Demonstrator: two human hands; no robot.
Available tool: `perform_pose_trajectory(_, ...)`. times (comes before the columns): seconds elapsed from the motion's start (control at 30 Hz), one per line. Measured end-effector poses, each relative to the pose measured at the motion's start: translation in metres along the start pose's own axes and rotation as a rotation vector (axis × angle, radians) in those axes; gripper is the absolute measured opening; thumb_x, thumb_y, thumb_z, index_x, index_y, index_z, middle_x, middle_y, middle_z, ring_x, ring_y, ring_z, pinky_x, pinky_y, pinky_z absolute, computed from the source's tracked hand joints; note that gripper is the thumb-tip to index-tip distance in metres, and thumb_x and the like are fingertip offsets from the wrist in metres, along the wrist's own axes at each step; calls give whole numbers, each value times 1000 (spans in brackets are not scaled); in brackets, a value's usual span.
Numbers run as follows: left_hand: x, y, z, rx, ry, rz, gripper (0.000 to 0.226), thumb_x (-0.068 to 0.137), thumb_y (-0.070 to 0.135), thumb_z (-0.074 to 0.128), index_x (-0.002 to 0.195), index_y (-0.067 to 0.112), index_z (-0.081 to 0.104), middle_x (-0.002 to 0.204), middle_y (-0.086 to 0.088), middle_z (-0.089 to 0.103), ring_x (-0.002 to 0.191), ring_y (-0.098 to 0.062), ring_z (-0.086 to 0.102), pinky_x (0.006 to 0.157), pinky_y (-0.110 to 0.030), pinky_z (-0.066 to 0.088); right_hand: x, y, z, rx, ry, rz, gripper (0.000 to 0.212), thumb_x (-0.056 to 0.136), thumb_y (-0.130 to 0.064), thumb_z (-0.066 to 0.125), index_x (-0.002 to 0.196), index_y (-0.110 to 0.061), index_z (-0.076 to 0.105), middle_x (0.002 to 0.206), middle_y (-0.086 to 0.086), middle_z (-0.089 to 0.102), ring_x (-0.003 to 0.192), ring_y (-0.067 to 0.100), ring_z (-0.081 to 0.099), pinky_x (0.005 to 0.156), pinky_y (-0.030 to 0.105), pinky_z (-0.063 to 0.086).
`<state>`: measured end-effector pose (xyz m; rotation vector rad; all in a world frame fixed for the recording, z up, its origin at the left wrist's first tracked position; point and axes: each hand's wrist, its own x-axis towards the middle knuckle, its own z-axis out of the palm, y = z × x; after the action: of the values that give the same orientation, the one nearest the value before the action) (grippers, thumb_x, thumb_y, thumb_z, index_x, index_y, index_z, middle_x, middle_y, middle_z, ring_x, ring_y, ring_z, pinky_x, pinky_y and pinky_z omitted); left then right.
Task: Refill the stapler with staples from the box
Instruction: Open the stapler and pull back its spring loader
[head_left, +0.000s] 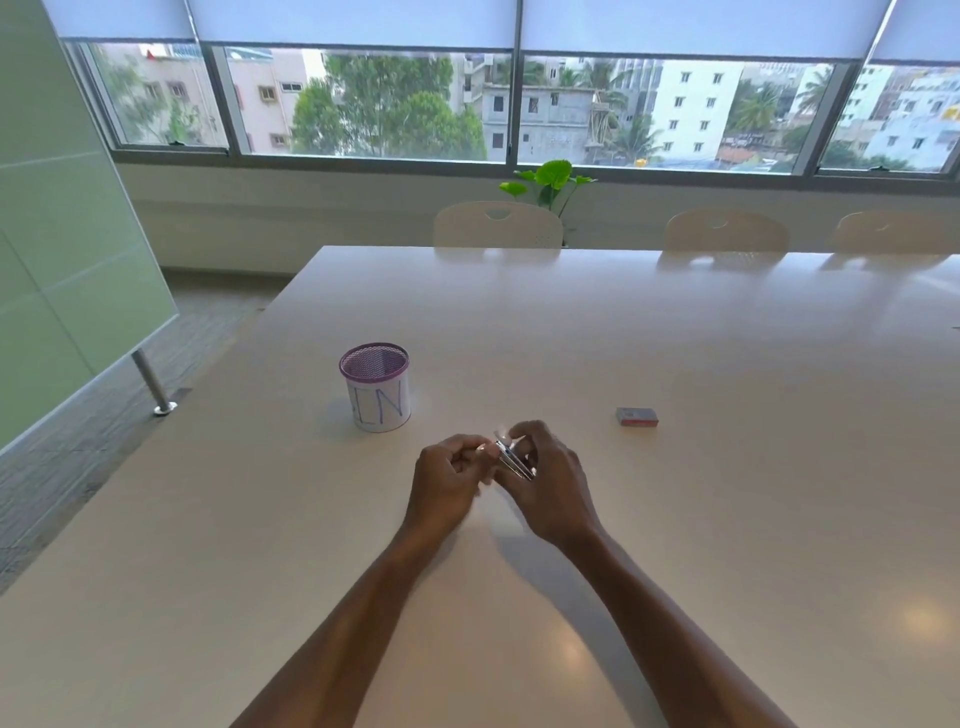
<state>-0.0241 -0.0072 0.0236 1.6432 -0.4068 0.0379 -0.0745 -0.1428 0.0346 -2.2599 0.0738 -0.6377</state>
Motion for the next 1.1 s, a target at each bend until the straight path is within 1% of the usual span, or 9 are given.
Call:
perform_pose_trajectory(0.13, 3, -3, -4, -147, -56, -29, 13, 90, 12, 67, 98, 5, 74, 75, -10, 74, 64, -17, 65, 59, -33, 54, 1, 4, -4, 165, -23, -11, 11, 82, -31, 77, 83, -21, 71, 75, -7, 61, 65, 4, 51, 59, 12, 35)
perform_pose_trajectory(0.2, 3, -4, -5, -209, -82, -47, 12, 90, 11, 66, 98, 9, 75, 75, -7, 76, 65, -18, 67, 62, -30, 56, 1, 2, -4, 193, -9, -14, 12, 83, -33, 75, 82, -21, 73, 74, -8, 58, 66, 5, 51, 59, 11, 36)
perform_pose_trajectory(0.37, 3, -2, -8, -313, -120, -92, 17, 89, 11, 66, 104, 4, 72, 87, -13, 77, 76, -26, 73, 70, -31, 60, 2, -2, -3, 137, 65, -37, 10, 84, -25, 75, 83, -16, 70, 77, -11, 57, 75, 9, 52, 63, 12, 35)
perform_pose_trajectory(0.5, 2, -1, -9, -357, -175, -117, 16, 89, 15, 68, 103, 8, 71, 93, -15, 77, 83, -31, 74, 76, -34, 61, 1, -2, -1, 105, 93, -77, 10, 87, -20, 71, 83, -13, 66, 77, -9, 55, 78, 13, 50, 66, 12, 35)
perform_pose_trajectory(0.63, 3, -2, -9, -421, -192, -138, 21, 88, 18, 69, 105, 7, 70, 97, -18, 76, 86, -33, 74, 79, -36, 60, 3, 2, 3, 98, 78, -73, 7, 91, -18, 65, 88, -12, 63, 80, -12, 51, 80, 10, 47, 68, 19, 37)
perform_pose_trajectory(0.8, 3, -3, -6, -452, -189, -137, 22, 88, 18, 69, 105, 4, 69, 99, -20, 75, 88, -35, 73, 83, -37, 59, 4, 3, 2, 96, 56, -78, 9, 94, -13, 60, 87, -8, 62, 81, -2, 53, 79, 19, 49, 69, 29, 41)
perform_pose_trajectory(0.9, 3, -5, -8, -504, -138, -182, 15, 84, 14, 71, 95, 4, 71, 90, -23, 76, 82, -34, 74, 75, -35, 60, 10, -4, -10, 328, 189, 22, 23, 98, -16, 55, 77, -7, 54, 71, -2, 49, 65, 12, 43, 60, 28, 35)
perform_pose_trajectory(0.97, 3, -5, -9, -537, -140, -202, 21, 79, 18, 74, 94, 5, 71, 89, -25, 75, 83, -36, 74, 73, -34, 60, 15, -6, -20, 471, 269, 61, 29, 100, -18, 53, 76, -1, 50, 67, 4, 45, 61, 12, 37, 56, 26, 32)
perform_pose_trajectory(1.1, 4, -6, -13, -591, -255, -223, 16, 80, 15, 76, 93, 7, 72, 94, -25, 74, 89, -37, 73, 79, -38, 59, 14, -5, -26, 706, 266, 194, 26, 100, -22, 52, 86, -1, 60, 71, 3, 63, 66, 13, 59, 60, 22, 47)
